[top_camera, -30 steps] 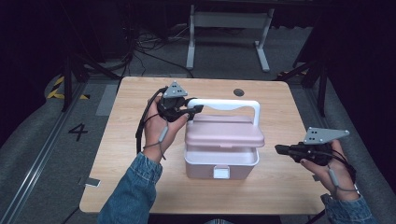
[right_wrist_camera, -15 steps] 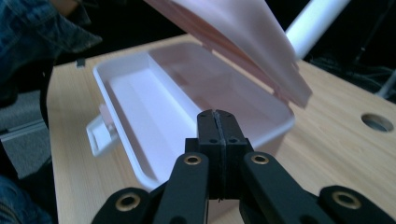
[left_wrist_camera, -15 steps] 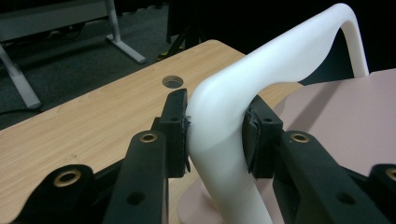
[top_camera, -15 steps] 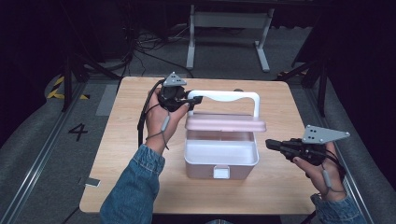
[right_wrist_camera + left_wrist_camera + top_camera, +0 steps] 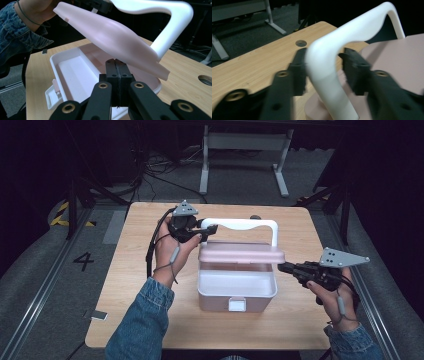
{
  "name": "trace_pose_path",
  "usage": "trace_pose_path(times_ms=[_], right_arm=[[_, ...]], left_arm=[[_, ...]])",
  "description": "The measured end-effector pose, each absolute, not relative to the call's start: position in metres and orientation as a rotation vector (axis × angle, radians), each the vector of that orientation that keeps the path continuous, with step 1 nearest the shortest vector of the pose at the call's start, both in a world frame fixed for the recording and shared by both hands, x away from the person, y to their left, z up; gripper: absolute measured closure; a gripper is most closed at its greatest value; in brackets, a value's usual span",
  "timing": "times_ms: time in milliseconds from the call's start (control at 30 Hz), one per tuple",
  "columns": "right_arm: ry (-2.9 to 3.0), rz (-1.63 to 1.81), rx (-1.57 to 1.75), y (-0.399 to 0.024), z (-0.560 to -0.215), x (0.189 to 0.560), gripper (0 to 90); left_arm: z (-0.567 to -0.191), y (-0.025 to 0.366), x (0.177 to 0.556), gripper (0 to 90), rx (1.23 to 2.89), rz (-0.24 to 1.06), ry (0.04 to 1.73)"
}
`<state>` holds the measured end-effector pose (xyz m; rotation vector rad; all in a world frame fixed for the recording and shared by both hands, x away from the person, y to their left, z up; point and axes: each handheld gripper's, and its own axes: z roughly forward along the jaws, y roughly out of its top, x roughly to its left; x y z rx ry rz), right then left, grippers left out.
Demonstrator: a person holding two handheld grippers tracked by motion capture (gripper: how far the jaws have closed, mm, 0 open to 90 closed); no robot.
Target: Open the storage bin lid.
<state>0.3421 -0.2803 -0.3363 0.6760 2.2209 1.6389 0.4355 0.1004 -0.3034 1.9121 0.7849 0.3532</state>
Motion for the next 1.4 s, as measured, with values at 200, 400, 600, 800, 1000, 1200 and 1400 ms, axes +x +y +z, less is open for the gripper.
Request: trace_pose_path(times_ms=[200, 400, 600, 800, 1000, 1200, 1400], right_arm=[[2.224, 1.636, 0.670, -0.280, -0.335, 0.344, 90.0], [2.215, 1.633, 0.665, -0.280, -0.332, 0.346, 90.0], [2.195, 1.636, 0.660, -0.279, -0.324, 0.352, 90.0], [2.148, 1.643, 0.673, -0.280, -0.318, 0.358, 90.0], [2.097, 1.653, 0.690, -0.280, -0.310, 0.364, 90.0], [2.047, 1.642, 0.709, -0.277, -0.308, 0.371, 90.0], [2.026, 1.630, 0.717, -0.270, -0.307, 0.374, 90.0]], left_arm=[[-0.308, 0.117, 0.426, 32.6, 1.865, 0.421, 0.775], [-0.310, 0.143, 0.409, 29.9, 1.851, 0.474, 0.798], [-0.316, 0.161, 0.398, 29.2, 1.902, 0.499, 0.846], [-0.328, 0.168, 0.393, 29.6, 1.925, 0.480, 0.854], [-0.340, 0.168, 0.400, 29.9, 1.938, 0.447, 0.881], [-0.344, 0.162, 0.401, 30.0, 1.961, 0.438, 0.867], [-0.346, 0.154, 0.401, 29.6, 1.986, 0.417, 0.826]])
